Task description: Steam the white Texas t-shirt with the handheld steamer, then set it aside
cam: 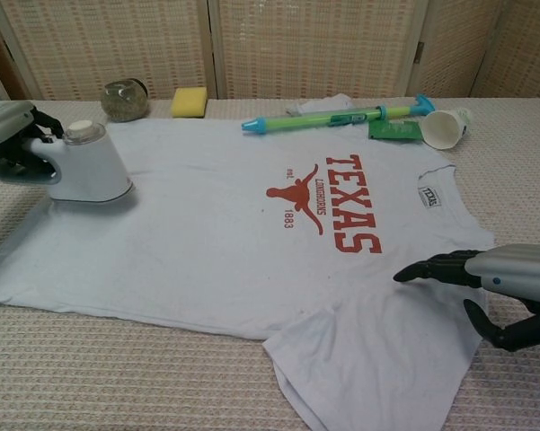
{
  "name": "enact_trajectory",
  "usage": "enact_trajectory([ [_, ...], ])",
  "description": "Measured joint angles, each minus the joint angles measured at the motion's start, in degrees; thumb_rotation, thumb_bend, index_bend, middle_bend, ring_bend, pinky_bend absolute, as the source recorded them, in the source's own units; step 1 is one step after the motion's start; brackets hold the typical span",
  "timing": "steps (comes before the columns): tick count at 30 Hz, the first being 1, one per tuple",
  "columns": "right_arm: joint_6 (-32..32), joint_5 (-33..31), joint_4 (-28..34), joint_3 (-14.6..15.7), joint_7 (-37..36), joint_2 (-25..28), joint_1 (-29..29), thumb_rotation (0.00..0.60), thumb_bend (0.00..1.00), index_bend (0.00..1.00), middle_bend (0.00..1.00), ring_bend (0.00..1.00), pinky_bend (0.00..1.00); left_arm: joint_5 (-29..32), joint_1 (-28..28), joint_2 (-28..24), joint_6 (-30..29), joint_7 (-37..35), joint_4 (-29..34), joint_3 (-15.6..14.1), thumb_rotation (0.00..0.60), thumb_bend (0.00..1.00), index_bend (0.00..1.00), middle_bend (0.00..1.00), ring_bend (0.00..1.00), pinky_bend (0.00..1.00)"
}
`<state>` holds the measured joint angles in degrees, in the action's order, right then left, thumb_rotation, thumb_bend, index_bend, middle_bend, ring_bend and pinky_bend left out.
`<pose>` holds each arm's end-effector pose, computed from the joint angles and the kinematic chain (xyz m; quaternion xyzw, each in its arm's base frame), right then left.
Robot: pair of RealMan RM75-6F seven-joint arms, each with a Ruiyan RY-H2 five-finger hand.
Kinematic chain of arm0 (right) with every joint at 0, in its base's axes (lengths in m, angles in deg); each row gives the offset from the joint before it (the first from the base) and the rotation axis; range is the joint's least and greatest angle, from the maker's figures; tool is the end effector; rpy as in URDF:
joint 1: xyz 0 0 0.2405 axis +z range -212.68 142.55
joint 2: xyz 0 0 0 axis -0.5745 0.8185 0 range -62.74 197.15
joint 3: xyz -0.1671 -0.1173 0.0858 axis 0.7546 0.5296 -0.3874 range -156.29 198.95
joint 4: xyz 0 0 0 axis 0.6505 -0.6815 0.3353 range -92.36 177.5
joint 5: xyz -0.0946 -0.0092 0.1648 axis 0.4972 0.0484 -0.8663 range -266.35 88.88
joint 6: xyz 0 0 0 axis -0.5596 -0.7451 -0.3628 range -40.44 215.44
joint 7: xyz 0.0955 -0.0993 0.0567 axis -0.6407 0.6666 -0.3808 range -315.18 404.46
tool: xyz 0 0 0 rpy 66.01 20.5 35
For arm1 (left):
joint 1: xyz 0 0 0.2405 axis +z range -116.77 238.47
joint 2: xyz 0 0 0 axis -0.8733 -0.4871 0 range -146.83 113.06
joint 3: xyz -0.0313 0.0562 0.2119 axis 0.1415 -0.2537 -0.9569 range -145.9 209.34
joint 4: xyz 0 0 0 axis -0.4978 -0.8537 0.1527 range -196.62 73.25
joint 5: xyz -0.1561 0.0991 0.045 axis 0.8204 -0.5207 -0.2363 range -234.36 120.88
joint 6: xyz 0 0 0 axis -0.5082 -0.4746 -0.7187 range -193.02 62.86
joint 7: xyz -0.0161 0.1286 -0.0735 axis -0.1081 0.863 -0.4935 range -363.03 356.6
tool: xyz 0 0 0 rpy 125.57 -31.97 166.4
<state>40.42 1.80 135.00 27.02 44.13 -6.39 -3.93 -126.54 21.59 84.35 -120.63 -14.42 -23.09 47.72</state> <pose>-0.2024 -0.2154 0.0108 0.8292 -0.4207 0.2511 0.2692 -0.2417 0.3900 0.0513 -0.5830 -0.4211 -0.4122 0.5594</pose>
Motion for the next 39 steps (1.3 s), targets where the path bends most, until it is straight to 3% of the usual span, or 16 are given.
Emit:
enact_trajectory([
  [5,-0.4,0.1,0.3,0.2,0.1,-0.2,0.2,0.322,0.88,0.0,0.05,0.0,0.0,-2.2,-1.3,0.2,-2.9,3.1,7.1,-0.3,0.6,0.46,0.97,1.0,0.89,0.77],
  [12,-0.8,-0.6,0.8,0.4,0.8,0.2,0.1,0.322,0.88,0.0,0.05,0.0,0.0,-2.3,-4.6,5.9,-2.7,7.5,7.9,-0.1,0.6,0.46,0.97,1.0,0.89,0.77],
  [22,-0.5,-1.2,0.3,0.6,0.8,-0.3,0.4,0.324,0.88,0.0,0.05,0.0,0.0,-2.6,-4.4,9.9,-3.8,8.9,0.1,-1.3,0.6,0.46,0.97,1.0,0.89,0.77],
  [39,-0.1,-1.6,0.1,0.9,1.3,-1.1,1.1,0.326,0.89,0.0,0.05,0.0,0.0,-1.1,2.1,8.0,-2.0,2.6,-12.7,-2.2,0.6,0.46,0.97,1.0,0.89,0.77],
])
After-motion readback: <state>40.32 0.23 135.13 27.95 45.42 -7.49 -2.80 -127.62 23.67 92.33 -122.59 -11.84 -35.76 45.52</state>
